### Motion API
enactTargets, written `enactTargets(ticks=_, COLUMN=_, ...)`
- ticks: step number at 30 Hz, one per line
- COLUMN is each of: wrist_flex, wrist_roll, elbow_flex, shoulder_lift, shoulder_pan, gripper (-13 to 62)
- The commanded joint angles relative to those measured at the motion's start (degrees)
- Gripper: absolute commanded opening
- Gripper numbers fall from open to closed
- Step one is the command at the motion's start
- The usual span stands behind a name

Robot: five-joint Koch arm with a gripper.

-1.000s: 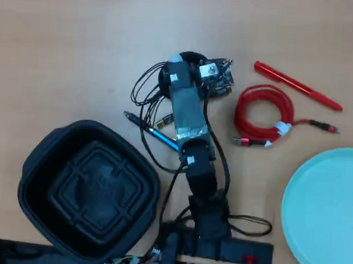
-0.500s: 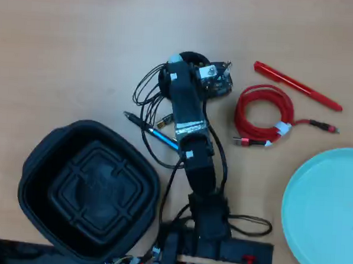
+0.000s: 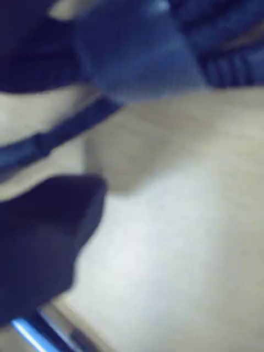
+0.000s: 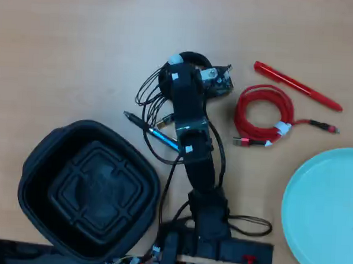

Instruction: Put a black charging cable in a black bowl and put a red charging cable in a green bowl

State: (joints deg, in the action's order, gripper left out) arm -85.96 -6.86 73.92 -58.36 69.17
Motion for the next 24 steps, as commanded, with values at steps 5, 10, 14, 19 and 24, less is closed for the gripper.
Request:
enactTargets(ticks=5, wrist_flex=-2.11, wrist_roll=-0.26, elbow_flex=-2.55, shoulder_lift=0.53, shoulder_pan=-0.18, gripper=37.6)
enactTargets(ticks=10, wrist_flex=-1.76, wrist_roll=-0.18, elbow_flex=-2.64, shoulder_lift=0.53, shoulder_pan=-0.26, gripper=14.4)
enactTargets(ticks=14, wrist_flex=-1.76, wrist_roll=-0.35, elbow_flex=-2.81, shoulder_lift=0.53, shoulder_pan=-0.44, gripper=-9.0)
enactTargets(ticks=19, wrist_flex=-1.76, wrist_roll=-2.55, elbow_flex=-4.22, shoulder_lift=0.44, shoulder_pan=-0.44, gripper=-5.9)
enactTargets(ticks=24, wrist_flex=-1.85, wrist_roll=-9.93, elbow_flex=-8.79, shoulder_lift=-0.09, shoulder_pan=-1.23, gripper=-6.0)
